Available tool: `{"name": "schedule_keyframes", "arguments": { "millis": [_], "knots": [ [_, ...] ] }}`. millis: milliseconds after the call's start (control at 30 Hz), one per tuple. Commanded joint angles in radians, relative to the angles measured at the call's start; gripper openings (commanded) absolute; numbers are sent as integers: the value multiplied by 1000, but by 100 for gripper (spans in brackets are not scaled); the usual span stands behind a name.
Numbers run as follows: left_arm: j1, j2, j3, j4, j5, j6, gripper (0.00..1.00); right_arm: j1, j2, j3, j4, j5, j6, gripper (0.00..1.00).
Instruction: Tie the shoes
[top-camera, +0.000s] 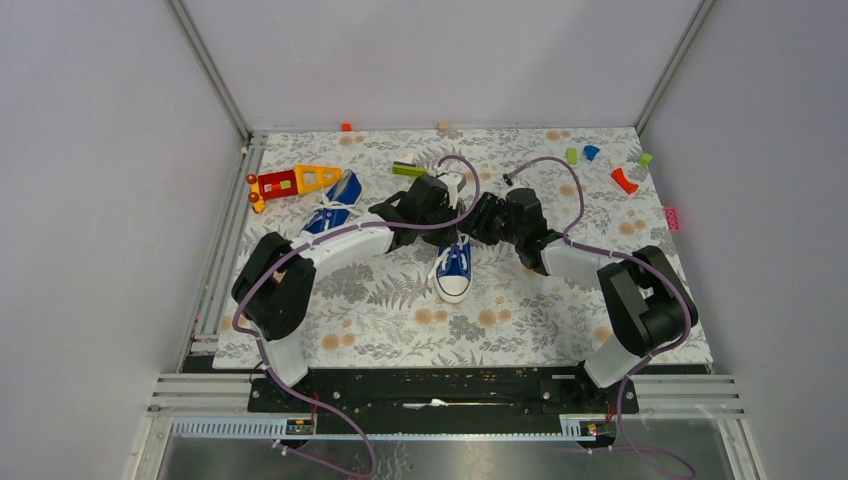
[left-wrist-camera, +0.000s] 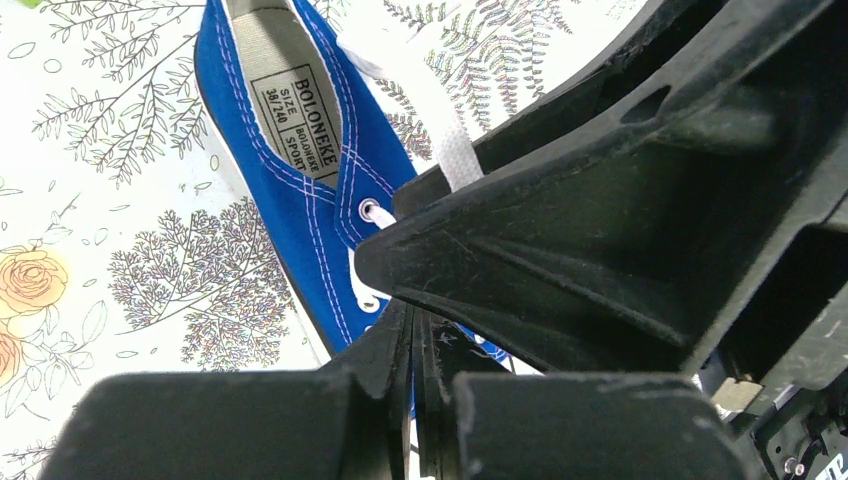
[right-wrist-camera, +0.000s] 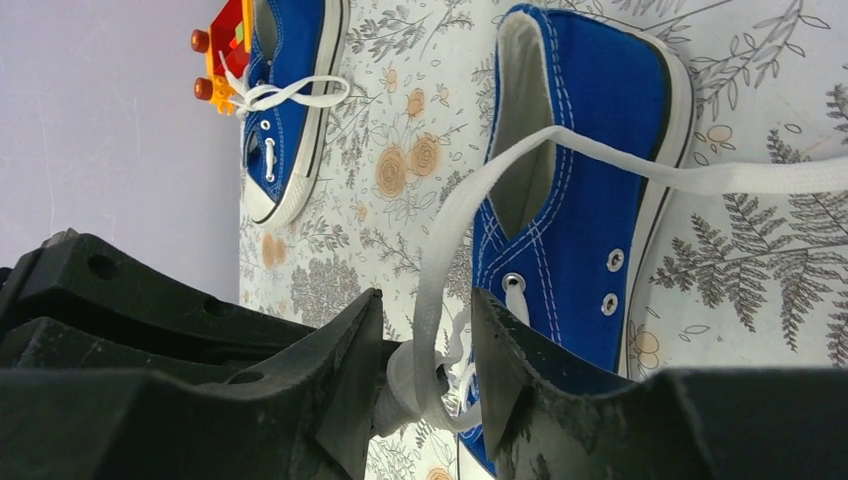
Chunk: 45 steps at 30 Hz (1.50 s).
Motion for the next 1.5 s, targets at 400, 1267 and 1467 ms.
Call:
{"name": "schedule_keyframes", "arguments": {
  "millis": [400, 1267, 1467],
  "knots": [
    [3, -74, -16, 145, 37, 1, 0, 47, -123, 26, -131, 8, -11, 46],
    [5, -79, -22, 173, 64, 22, 0, 56, -43, 26, -59, -31, 62, 31],
    [9, -73, -16, 174, 65, 13, 0, 56, -39, 24, -59, -33, 59, 37]
  ]
}}
